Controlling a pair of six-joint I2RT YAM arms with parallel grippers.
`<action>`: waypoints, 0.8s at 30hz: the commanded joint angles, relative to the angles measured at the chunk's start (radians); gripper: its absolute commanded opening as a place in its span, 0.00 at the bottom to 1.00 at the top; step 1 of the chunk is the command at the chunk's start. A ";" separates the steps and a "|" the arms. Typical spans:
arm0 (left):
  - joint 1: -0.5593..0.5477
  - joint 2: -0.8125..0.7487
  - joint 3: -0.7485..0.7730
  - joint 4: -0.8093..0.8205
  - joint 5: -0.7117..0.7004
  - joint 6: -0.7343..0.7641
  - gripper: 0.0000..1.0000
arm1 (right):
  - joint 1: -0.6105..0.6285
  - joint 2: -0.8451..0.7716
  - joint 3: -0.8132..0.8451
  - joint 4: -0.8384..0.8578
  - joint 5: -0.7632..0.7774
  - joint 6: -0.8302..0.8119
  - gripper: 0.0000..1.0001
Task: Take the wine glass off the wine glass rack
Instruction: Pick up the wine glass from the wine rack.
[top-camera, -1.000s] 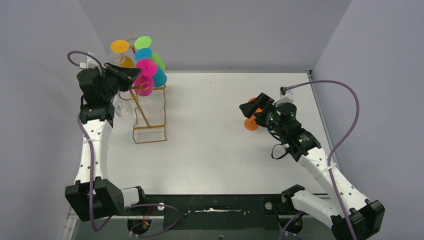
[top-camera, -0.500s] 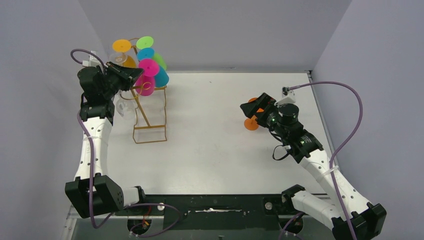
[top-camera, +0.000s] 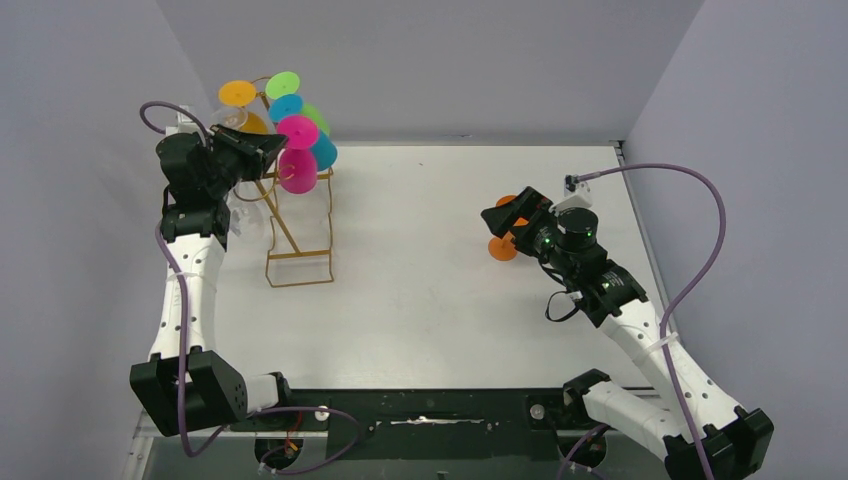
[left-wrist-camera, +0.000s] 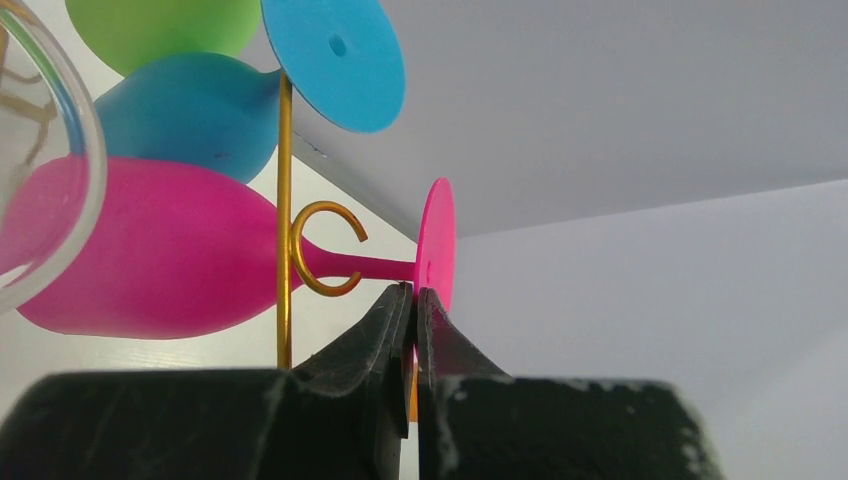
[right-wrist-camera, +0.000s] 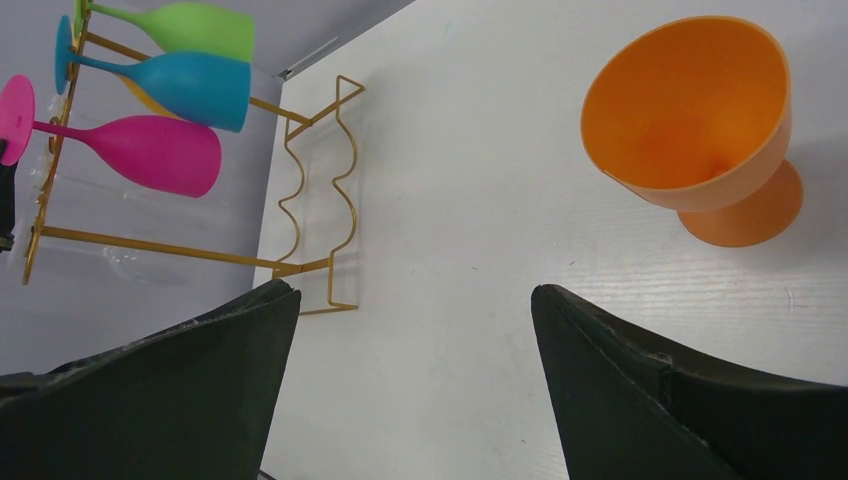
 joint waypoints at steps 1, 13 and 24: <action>-0.006 -0.018 0.034 0.083 0.039 0.002 0.00 | 0.006 -0.015 0.028 0.041 0.016 -0.006 0.90; -0.035 -0.047 0.000 0.053 0.097 0.036 0.00 | 0.006 -0.010 0.027 0.059 0.001 0.002 0.90; -0.274 -0.040 0.107 -0.060 0.066 0.297 0.00 | 0.006 -0.036 0.007 0.128 -0.021 -0.016 0.90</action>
